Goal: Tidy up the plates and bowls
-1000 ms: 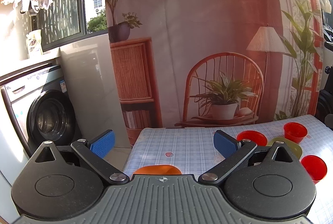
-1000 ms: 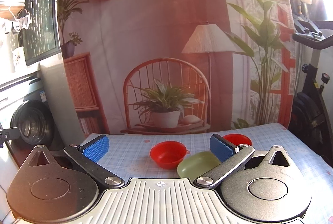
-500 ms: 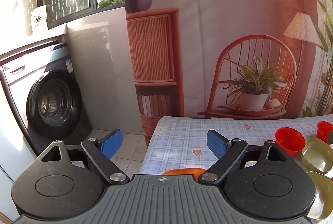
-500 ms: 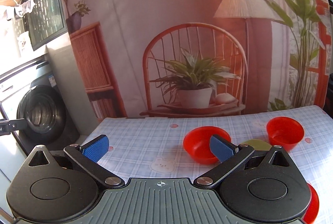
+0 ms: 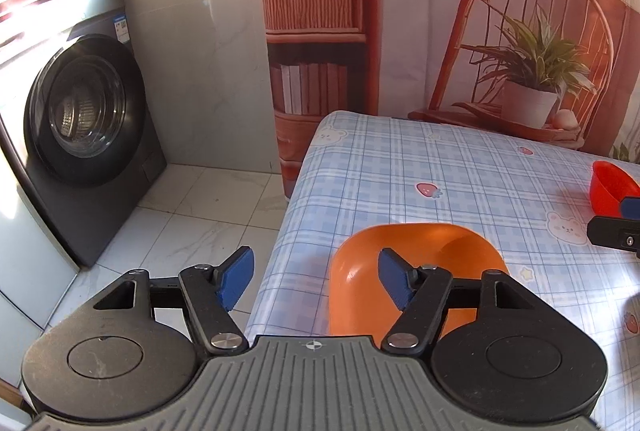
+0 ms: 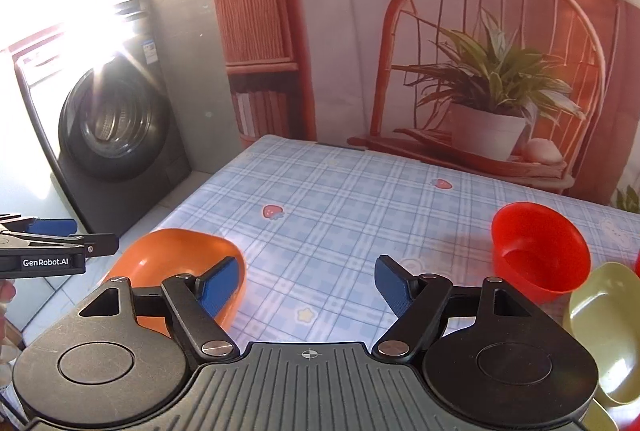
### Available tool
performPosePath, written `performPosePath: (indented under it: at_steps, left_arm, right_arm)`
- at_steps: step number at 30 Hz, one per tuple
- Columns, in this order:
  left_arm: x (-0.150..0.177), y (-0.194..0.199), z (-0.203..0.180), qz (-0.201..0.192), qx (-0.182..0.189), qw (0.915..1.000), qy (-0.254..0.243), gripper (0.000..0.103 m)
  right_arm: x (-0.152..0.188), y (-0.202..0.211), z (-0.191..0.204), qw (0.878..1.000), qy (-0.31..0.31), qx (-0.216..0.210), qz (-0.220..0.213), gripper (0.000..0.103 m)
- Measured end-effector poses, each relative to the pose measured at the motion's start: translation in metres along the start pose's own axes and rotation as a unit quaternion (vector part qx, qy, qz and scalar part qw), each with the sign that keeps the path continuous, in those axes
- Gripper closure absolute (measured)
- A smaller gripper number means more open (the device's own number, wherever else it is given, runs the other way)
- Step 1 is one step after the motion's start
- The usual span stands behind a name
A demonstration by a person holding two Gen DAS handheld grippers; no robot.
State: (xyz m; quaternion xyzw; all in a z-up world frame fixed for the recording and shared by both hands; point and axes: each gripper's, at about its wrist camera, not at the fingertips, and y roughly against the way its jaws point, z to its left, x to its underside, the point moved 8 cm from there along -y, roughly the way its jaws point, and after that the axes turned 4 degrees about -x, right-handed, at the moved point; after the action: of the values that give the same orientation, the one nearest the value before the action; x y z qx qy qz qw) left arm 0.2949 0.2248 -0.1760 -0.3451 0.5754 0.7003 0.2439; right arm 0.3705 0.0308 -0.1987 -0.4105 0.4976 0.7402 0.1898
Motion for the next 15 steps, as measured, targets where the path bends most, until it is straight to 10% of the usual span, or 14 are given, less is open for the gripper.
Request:
performPosePath:
  at_steps: [15]
  left_arm:
    - [0.039,-0.037,-0.013,0.058,0.016,0.998,0.017,0.064]
  right_arm:
    - [0.039,-0.054,0.031,0.993,0.013,-0.076,0.092,0.068]
